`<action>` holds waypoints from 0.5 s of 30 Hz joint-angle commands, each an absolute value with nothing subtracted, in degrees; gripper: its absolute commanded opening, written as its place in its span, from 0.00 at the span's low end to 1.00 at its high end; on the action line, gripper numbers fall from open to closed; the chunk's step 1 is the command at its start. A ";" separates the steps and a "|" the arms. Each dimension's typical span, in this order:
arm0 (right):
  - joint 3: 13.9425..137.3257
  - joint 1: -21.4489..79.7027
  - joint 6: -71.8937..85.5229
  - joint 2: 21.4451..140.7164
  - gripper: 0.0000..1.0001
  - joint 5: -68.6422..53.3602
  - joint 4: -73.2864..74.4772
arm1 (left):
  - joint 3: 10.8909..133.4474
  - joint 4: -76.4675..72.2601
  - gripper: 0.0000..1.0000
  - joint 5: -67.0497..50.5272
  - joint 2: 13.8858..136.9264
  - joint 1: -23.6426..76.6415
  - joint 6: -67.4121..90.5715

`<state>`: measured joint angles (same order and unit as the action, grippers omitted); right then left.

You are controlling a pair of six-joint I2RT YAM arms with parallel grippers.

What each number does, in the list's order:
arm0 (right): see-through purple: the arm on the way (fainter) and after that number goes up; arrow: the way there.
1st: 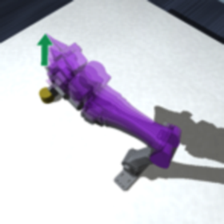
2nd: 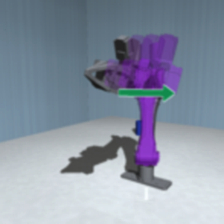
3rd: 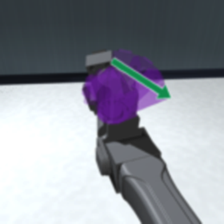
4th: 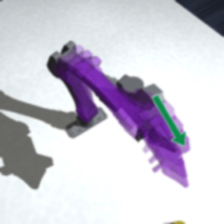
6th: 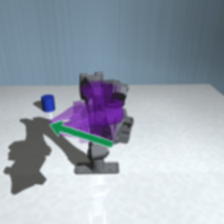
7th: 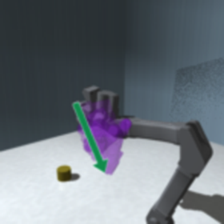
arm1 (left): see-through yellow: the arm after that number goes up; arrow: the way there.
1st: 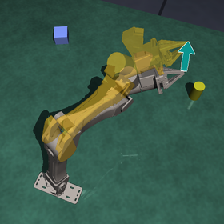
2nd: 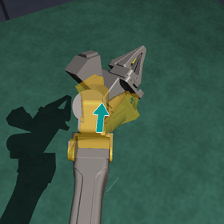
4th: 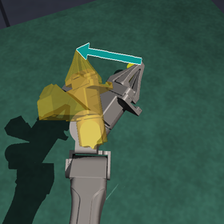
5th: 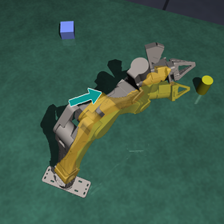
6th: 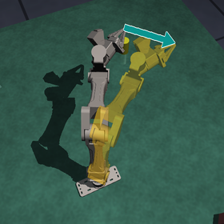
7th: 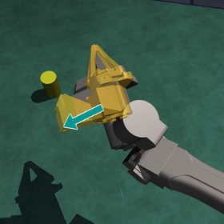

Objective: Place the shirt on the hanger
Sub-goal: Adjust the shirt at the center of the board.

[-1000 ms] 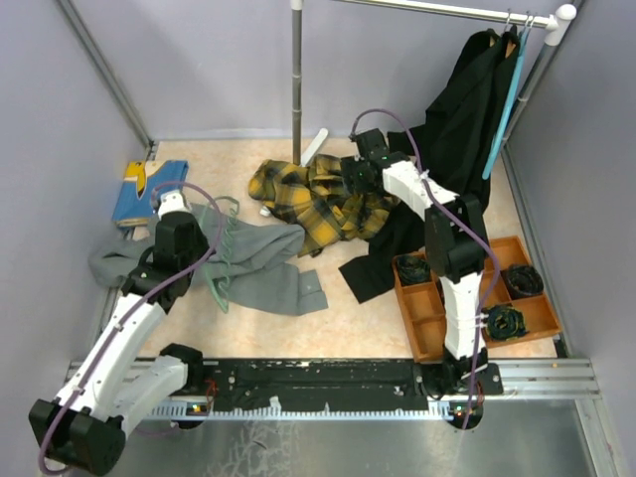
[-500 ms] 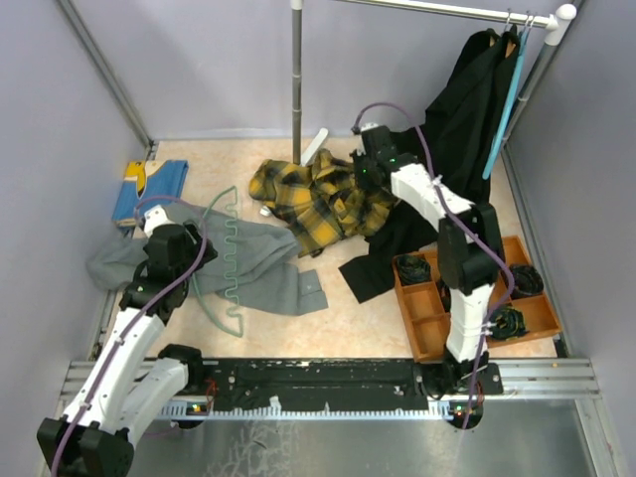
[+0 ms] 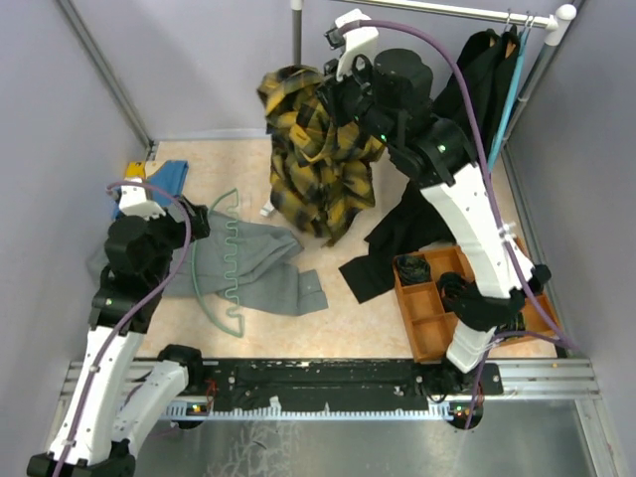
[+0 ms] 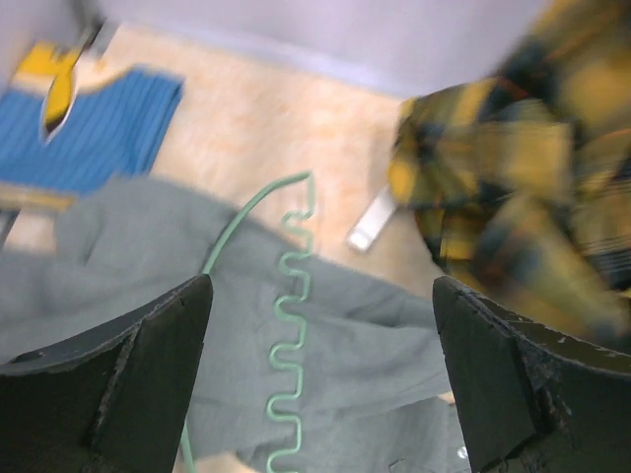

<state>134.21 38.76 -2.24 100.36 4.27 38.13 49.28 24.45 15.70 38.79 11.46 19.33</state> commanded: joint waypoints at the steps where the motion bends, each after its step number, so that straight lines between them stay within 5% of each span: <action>1: 141.43 44.09 -7.42 95.41 0.00 9.76 43.03 | 55.68 15.09 0.97 -1.66 36.18 11.15 6.08; 8: 142.39 47.19 -6.59 86.41 0.00 11.37 46.06 | 66.01 11.22 0.95 -20.26 39.12 11.12 1.59; 15: 134.36 47.20 -2.03 81.30 0.00 8.86 56.65 | 70.67 11.91 0.95 -26.81 43.26 11.16 4.00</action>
